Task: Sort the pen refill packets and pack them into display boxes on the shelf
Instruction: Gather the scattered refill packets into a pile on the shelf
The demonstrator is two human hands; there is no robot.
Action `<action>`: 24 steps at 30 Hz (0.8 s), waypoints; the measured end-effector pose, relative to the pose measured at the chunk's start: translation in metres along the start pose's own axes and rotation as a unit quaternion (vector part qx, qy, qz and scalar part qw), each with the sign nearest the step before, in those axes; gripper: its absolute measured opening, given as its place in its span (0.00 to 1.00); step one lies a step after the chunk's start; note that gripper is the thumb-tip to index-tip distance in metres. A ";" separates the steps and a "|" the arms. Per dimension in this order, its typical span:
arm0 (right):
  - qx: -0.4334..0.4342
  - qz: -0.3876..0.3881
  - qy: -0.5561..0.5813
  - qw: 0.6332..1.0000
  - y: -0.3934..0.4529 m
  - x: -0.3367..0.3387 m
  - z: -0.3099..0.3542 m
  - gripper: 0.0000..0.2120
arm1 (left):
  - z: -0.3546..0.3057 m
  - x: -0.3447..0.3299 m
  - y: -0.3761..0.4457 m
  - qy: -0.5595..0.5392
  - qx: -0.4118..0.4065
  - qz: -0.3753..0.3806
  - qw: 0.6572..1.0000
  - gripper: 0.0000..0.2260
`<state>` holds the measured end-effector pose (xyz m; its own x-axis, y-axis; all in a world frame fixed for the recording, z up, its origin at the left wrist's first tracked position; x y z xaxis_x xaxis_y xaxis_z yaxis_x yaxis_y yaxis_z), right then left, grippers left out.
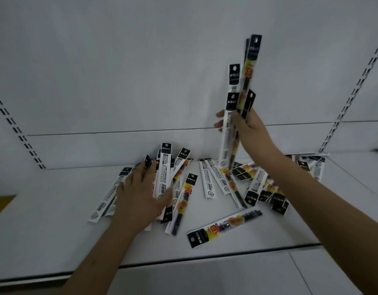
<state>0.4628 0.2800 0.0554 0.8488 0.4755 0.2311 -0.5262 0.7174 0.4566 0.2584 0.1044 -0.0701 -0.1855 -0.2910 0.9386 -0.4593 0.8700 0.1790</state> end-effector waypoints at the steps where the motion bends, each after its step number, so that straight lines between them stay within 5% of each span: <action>1: -0.008 0.015 0.003 1.000 -0.006 -0.009 -0.001 0.12 | 0.000 0.000 0.000 0.002 0.001 -0.001 1.000 0.42; 3: -0.033 0.031 -0.032 0.998 -0.018 -0.023 -0.012 0.07 | -0.001 0.001 0.000 0.005 0.001 -0.004 1.000 0.42; 7: -0.127 0.068 -0.018 0.989 -0.046 -0.041 -0.044 0.13 | -0.002 0.002 -0.001 0.004 -0.001 -0.013 1.000 0.42; 15: -0.090 0.045 -0.024 0.995 -0.039 -0.046 -0.023 0.10 | -0.003 0.003 -0.002 0.003 0.000 -0.004 1.000 0.43; 20: -0.169 0.169 -0.102 0.966 -0.055 -0.059 -0.042 0.11 | -0.004 0.004 -0.004 -0.004 -0.001 -0.010 1.000 0.43; 24: -0.180 0.117 -0.054 0.975 -0.046 -0.061 -0.037 0.14 | -0.004 0.005 -0.004 -0.008 0.001 -0.012 1.000 0.43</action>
<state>0.4331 0.2372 -0.0115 0.6932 0.6058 0.3905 -0.6742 0.7365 0.0545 0.2630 0.1013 -0.0652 -0.1880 -0.3174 0.9295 -0.4646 0.8625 0.2006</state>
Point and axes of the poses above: each hand's wrist, its own y-axis towards the middle knuckle, its own x-axis out of the back of the hand, z = x × y, the point moved 2 cm from there along y, towards the middle knuckle, and after that the axes turned 5 degrees about z, right-handed, at the moved point
